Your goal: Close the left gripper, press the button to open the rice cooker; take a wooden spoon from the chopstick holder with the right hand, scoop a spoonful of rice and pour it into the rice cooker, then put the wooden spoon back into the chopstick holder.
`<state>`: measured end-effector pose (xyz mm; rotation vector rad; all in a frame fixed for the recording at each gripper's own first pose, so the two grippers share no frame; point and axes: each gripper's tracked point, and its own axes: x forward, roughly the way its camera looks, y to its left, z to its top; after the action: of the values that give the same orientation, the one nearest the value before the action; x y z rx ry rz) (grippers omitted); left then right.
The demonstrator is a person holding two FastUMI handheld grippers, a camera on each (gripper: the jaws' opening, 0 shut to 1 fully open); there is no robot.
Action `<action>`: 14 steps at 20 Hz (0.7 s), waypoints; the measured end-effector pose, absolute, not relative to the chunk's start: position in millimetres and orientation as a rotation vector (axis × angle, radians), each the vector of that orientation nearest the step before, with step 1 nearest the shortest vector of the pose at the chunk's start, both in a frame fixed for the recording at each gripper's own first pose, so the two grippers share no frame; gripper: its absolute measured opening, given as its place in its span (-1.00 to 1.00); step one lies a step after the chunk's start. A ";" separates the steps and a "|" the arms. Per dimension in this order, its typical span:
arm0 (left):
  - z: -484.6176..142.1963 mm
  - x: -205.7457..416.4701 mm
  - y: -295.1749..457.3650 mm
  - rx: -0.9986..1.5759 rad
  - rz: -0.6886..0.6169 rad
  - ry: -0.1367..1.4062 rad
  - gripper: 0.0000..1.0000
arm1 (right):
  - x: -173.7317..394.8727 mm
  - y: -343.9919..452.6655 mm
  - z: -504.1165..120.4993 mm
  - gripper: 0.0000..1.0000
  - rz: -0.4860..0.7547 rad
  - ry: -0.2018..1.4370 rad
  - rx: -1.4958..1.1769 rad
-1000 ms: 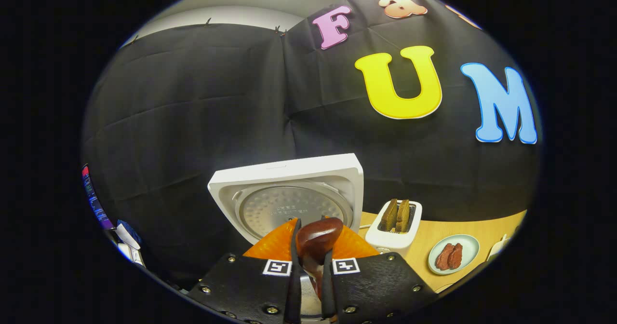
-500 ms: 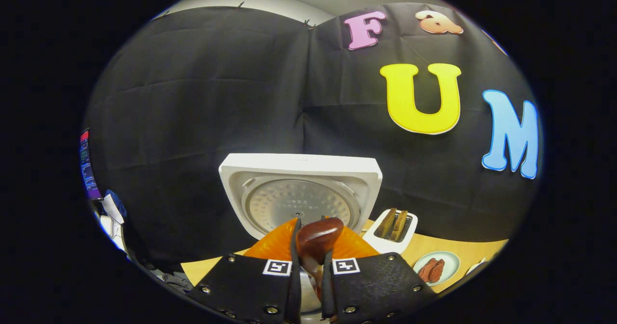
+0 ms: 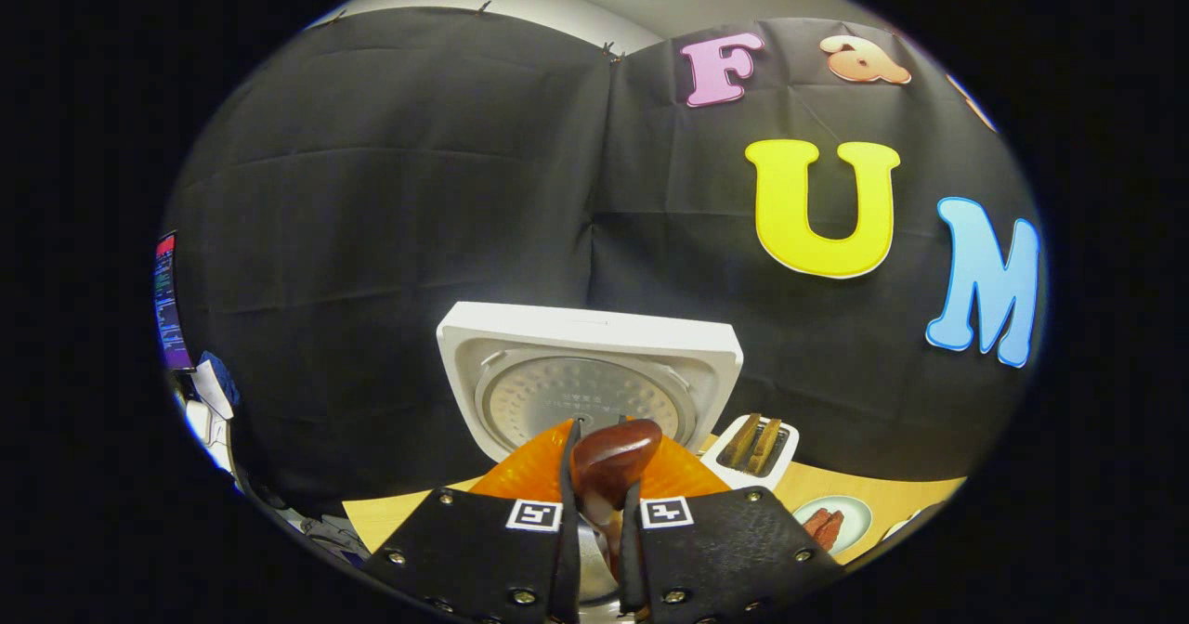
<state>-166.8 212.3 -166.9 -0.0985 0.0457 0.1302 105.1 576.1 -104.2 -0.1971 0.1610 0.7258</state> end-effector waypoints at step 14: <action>-144.0 -143.7 194.7 -0.097 0.117 0.005 0.88 | 113.5 422.5 -58.8 -0.58 0.598 0.148 -0.038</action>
<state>-143.7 194.7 -144.0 -0.0970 0.0047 0.1171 113.5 422.5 -58.8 -0.0385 0.1477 0.5979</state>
